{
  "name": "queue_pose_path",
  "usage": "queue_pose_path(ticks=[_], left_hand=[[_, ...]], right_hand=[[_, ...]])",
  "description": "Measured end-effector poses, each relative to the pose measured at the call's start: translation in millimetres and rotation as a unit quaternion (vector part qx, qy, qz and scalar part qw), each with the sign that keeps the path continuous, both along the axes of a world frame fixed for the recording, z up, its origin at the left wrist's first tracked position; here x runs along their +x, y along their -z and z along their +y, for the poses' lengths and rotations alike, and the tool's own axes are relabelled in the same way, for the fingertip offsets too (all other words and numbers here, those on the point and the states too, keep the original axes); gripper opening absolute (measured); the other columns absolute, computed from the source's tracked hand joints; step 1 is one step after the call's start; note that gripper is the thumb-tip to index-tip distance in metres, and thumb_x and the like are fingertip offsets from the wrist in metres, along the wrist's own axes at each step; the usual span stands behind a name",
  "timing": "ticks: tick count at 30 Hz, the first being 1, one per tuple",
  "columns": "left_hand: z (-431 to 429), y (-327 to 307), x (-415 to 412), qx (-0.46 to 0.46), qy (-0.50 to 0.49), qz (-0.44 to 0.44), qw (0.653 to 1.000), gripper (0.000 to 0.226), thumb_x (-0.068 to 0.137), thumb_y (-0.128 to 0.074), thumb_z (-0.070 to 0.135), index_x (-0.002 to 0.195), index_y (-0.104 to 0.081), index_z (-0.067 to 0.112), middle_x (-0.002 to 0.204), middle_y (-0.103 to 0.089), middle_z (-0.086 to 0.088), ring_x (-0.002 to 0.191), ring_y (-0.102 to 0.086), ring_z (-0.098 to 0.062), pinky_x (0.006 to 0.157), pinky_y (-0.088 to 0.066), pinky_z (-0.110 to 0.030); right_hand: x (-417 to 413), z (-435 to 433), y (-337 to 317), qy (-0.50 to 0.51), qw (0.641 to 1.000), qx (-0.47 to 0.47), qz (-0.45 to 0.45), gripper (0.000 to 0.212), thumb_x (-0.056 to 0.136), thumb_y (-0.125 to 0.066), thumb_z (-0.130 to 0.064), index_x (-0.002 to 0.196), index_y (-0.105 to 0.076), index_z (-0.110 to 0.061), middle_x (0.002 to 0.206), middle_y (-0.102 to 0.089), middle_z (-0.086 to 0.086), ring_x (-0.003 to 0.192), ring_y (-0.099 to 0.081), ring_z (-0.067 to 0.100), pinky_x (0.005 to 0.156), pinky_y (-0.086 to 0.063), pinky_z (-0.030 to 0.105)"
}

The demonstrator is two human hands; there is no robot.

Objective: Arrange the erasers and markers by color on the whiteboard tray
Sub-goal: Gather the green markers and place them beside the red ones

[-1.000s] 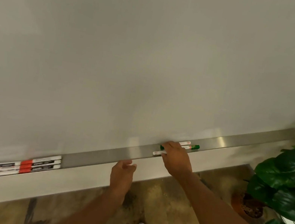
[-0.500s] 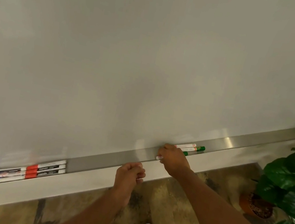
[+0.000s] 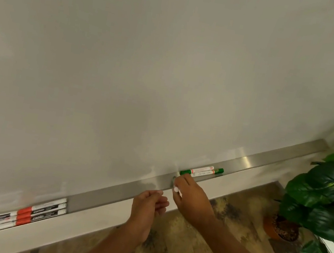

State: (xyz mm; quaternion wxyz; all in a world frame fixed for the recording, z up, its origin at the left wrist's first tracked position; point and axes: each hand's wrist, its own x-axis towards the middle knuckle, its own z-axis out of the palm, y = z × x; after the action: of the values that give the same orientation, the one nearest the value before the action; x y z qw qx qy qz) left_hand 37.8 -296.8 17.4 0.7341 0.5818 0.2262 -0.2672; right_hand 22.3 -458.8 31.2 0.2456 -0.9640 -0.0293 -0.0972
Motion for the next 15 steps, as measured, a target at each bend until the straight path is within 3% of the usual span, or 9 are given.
queue_pose_path(ticks=[3, 8, 12, 15], left_hand=[[-7.1, -5.0, 1.2, -0.033, 0.022, 0.02, 0.999, 0.023, 0.105, -0.063, 0.02, 0.12, -0.071, 0.005, 0.106, -0.081, -0.02, 0.107, -0.077, -0.037, 0.104, -0.059, -0.052], [-7.4, -8.3, 1.7, -0.108, 0.035, 0.014, 0.993, 0.039, 0.106, -0.06, 0.035, 0.126, -0.07, 0.002, 0.119, -0.079, -0.021, 0.115, -0.075, -0.036, 0.106, -0.057, -0.051], [-5.1, -11.0, 4.1, -0.122, 0.017, -0.001, 0.992, 0.033, 0.106, -0.06, 0.025, 0.125, -0.067, -0.001, 0.119, -0.079, -0.02, 0.112, -0.076, -0.036, 0.098, -0.059, -0.047], [-3.1, -11.5, 4.7, -0.107, 0.015, 0.001, 0.994, 0.027, 0.105, -0.062, 0.021, 0.124, -0.068, 0.002, 0.117, -0.08, -0.019, 0.109, -0.078, -0.036, 0.097, -0.06, -0.049]], right_hand=[[-14.2, 8.1, -2.8, 0.083, 0.989, 0.124, -0.015, 0.015, 0.089, -0.07, -0.012, 0.087, -0.058, -0.02, 0.084, -0.052, -0.009, 0.068, -0.047, 0.009, 0.06, -0.045, 0.026], [-32.3, 22.5, 0.1, 0.173, 0.944, 0.282, -0.009, 0.016, 0.083, -0.08, -0.02, 0.08, -0.067, -0.028, 0.076, -0.066, -0.011, 0.069, -0.063, 0.011, 0.058, -0.054, 0.032], [-38.8, 25.6, 5.5, 0.186, 0.934, 0.304, 0.003, 0.015, 0.081, -0.083, -0.023, 0.079, -0.069, -0.028, 0.075, -0.067, -0.01, 0.067, -0.063, 0.013, 0.056, -0.055, 0.032], [-42.2, 24.2, 10.2, 0.173, 0.936, 0.306, 0.029, 0.016, 0.08, -0.087, -0.028, 0.082, -0.071, -0.031, 0.081, -0.069, -0.014, 0.075, -0.067, 0.009, 0.059, -0.055, 0.023]])
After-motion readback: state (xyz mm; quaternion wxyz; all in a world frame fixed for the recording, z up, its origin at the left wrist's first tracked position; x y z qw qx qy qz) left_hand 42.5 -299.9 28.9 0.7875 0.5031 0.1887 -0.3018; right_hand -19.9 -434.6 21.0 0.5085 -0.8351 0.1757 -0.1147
